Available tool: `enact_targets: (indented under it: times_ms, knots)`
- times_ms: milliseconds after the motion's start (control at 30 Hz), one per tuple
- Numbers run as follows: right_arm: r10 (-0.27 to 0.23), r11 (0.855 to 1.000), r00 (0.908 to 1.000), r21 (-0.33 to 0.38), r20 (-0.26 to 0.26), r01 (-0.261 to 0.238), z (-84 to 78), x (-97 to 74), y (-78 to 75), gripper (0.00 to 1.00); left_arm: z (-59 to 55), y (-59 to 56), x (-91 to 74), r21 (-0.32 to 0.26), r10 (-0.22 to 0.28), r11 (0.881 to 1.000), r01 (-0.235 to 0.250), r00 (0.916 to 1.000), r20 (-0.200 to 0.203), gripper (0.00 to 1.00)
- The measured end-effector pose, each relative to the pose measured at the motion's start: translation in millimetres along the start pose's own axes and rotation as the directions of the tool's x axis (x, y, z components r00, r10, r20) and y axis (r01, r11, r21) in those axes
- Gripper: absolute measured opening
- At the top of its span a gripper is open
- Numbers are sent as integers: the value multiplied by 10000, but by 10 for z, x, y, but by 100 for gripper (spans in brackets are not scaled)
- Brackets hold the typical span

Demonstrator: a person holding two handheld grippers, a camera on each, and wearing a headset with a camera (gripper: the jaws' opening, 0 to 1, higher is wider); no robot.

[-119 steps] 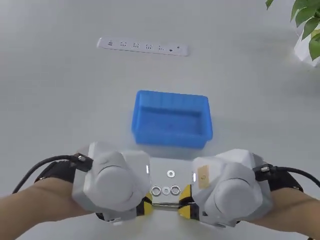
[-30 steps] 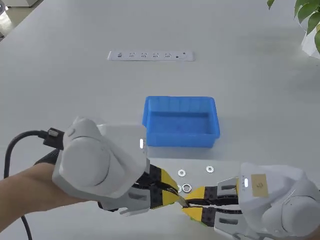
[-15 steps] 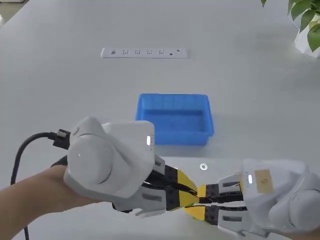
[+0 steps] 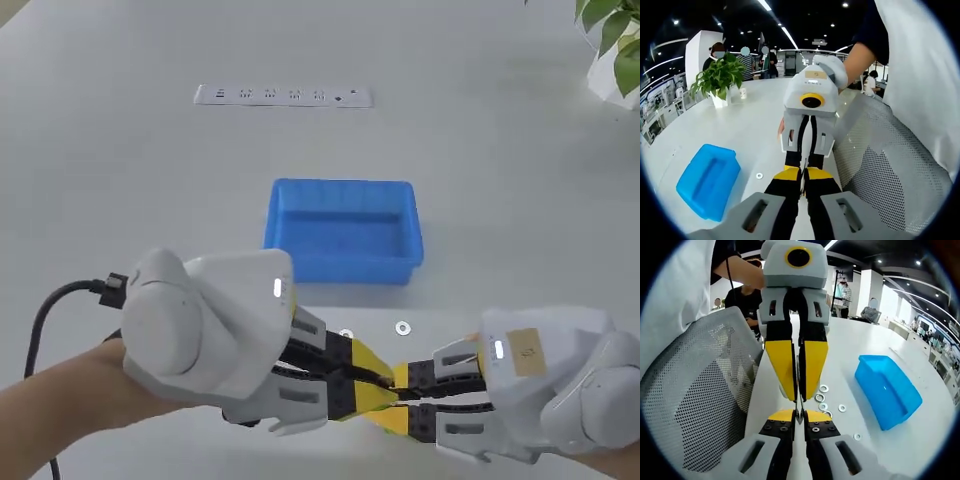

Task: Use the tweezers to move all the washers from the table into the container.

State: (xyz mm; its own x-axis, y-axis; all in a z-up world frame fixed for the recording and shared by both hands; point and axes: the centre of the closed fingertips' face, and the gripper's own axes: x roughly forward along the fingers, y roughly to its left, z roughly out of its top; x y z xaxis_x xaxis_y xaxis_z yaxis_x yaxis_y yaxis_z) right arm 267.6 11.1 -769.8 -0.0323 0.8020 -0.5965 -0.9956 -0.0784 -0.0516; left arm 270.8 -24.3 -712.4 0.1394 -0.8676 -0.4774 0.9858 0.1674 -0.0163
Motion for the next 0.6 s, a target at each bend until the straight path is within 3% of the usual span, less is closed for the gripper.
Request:
enact_targets:
  times_ms: [333,467,600]
  knots:
    - [-524,9976,9985,-461,-177,516,14,42,-32,11,-20,48,-54,61,252,9997,-251,9997,-46,7]
    - [-614,9977,9979,-308,-216,608,25,61,-62,13,-51,71,-105,-40,426,9991,-427,9989,-193,7]
    - [-793,9968,9968,-28,62,793,106,70,-102,16,-67,104,-189,-1,673,9977,-673,9976,-176,7]
